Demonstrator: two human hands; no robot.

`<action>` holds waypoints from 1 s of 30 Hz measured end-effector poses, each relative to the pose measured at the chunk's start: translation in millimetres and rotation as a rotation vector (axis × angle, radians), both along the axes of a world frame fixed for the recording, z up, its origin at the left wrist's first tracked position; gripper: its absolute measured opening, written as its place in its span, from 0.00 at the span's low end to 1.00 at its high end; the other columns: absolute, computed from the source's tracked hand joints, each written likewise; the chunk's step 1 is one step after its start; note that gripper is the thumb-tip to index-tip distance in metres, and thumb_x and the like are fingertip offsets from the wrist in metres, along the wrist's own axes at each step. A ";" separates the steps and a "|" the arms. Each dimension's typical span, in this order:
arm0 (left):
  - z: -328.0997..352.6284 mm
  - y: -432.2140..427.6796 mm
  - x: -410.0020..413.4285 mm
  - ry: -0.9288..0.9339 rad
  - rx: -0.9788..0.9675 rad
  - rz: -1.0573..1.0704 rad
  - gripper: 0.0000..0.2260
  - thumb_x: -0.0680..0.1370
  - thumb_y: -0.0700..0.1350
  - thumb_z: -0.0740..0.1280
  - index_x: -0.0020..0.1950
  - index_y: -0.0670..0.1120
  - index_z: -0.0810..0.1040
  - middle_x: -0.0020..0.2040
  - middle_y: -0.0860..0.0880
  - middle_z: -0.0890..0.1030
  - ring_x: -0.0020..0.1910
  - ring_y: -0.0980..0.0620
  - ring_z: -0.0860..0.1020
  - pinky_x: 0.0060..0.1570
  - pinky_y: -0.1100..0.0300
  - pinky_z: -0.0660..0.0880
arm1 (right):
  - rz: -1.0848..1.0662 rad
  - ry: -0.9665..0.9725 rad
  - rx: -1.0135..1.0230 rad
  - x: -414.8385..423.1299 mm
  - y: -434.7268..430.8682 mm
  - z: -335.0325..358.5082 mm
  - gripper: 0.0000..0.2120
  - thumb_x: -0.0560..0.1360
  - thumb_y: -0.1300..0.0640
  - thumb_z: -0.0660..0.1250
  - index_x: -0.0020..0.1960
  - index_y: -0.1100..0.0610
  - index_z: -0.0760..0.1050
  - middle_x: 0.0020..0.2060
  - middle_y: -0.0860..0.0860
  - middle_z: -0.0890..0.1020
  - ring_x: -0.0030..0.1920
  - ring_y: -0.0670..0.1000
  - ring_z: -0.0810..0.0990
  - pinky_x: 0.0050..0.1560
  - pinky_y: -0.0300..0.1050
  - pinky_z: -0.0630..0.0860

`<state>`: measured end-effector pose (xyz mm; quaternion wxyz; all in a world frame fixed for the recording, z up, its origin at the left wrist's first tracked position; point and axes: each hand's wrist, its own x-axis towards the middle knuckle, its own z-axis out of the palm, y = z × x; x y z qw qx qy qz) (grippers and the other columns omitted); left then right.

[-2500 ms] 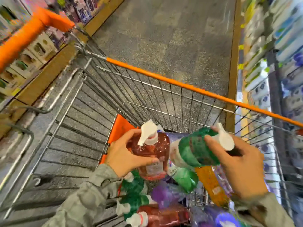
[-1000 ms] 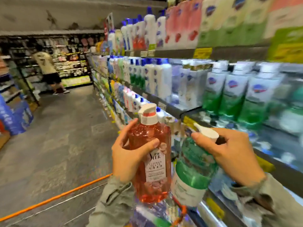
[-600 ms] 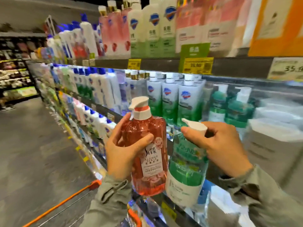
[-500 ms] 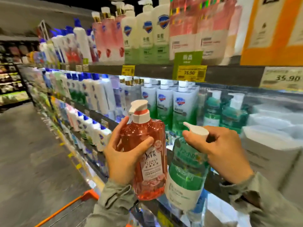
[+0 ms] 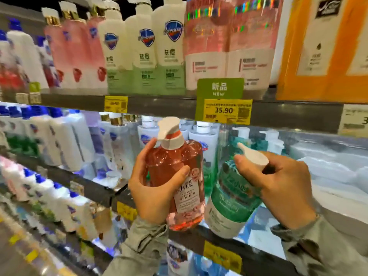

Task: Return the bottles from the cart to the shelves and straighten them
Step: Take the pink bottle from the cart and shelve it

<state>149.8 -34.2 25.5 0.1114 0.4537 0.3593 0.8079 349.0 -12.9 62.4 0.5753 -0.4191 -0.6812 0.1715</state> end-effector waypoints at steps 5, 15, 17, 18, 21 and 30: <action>-9.0 44.9 -9.2 0.037 -0.019 -0.132 0.27 0.58 0.49 0.77 0.56 0.63 0.79 0.57 0.56 0.81 0.57 0.54 0.79 0.50 0.63 0.77 | -0.147 -0.071 -0.033 -12.7 25.0 -7.6 0.24 0.61 0.29 0.61 0.45 0.43 0.83 0.35 0.42 0.84 0.39 0.48 0.82 0.36 0.45 0.77; -25.9 88.8 1.0 0.105 -0.084 -0.279 0.29 0.59 0.51 0.77 0.59 0.56 0.76 0.56 0.52 0.82 0.56 0.53 0.80 0.54 0.59 0.77 | -0.342 -0.263 -0.147 -12.2 52.1 -32.2 0.19 0.64 0.30 0.61 0.35 0.44 0.79 0.26 0.44 0.79 0.33 0.48 0.78 0.31 0.43 0.70; -25.9 93.5 1.8 0.113 -0.094 -0.302 0.26 0.59 0.52 0.76 0.57 0.60 0.76 0.53 0.53 0.82 0.53 0.54 0.81 0.52 0.61 0.77 | -0.330 -0.305 -0.181 -9.7 52.8 -31.7 0.23 0.63 0.26 0.57 0.39 0.42 0.80 0.30 0.43 0.81 0.36 0.48 0.80 0.34 0.46 0.75; -25.6 95.5 1.9 0.117 -0.104 -0.311 0.25 0.59 0.53 0.76 0.55 0.63 0.76 0.52 0.55 0.82 0.52 0.55 0.81 0.50 0.63 0.77 | -0.300 -0.310 -0.214 -9.2 52.9 -31.6 0.25 0.62 0.24 0.56 0.40 0.40 0.79 0.33 0.42 0.82 0.38 0.46 0.80 0.37 0.47 0.77; -26.7 99.7 1.0 0.129 -0.123 -0.362 0.24 0.59 0.54 0.75 0.52 0.68 0.74 0.51 0.58 0.81 0.51 0.58 0.81 0.47 0.67 0.76 | -0.083 -0.152 -0.334 -10.8 55.6 -35.9 0.26 0.61 0.23 0.61 0.46 0.41 0.80 0.41 0.38 0.84 0.44 0.43 0.82 0.47 0.50 0.79; -29.7 105.4 -2.8 0.130 -0.085 -0.490 0.27 0.59 0.59 0.78 0.55 0.66 0.73 0.52 0.57 0.82 0.51 0.56 0.81 0.47 0.65 0.77 | 0.214 0.170 -0.399 -11.5 45.4 -64.9 0.35 0.58 0.25 0.67 0.59 0.41 0.72 0.58 0.43 0.78 0.59 0.41 0.76 0.60 0.41 0.74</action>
